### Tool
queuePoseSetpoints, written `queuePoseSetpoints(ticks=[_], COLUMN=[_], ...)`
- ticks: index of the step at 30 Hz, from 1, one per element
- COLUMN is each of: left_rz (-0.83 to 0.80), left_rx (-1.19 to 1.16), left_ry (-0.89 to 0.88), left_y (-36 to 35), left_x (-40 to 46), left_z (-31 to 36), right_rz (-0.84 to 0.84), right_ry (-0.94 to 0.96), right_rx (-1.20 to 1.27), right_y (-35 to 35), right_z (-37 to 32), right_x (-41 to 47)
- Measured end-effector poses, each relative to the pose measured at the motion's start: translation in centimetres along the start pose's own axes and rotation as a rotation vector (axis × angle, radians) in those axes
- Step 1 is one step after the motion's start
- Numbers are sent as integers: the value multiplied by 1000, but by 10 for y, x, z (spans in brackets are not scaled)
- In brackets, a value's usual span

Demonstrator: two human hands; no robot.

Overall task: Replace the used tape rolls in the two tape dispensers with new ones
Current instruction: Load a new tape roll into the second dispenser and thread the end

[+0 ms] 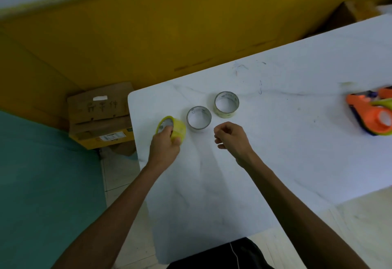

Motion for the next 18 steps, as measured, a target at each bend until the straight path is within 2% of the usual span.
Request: queuePoseSetpoints(ticks=[4,7,9,18], left_rz=[-95,-204,-264,-434], left_rx=[-287,-438,-542,-591], left_ry=[-39,-78,-100,-130], left_y=[4,-12,-27,-105], left_x=[-10,-15,-21,-54], left_z=[47,93,124,243], right_rz=[-46,2,48,362], right_ry=[149,245,248,267], right_rx=[-83,-212,-203,-180], right_y=[2,21,44,174], right_z=[-22,-28,-25,12], right_x=[-20,-43,-60,-132])
Point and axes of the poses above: each hand's wrist, its own x-axis towards the middle knuckle, its own y-axis out of the back of the hand, z = x × y, the point moved 3 cm from there along x, towards the middle knuckle, and after that the axes turned 12 degrees about -z, right-handed, at the moved point
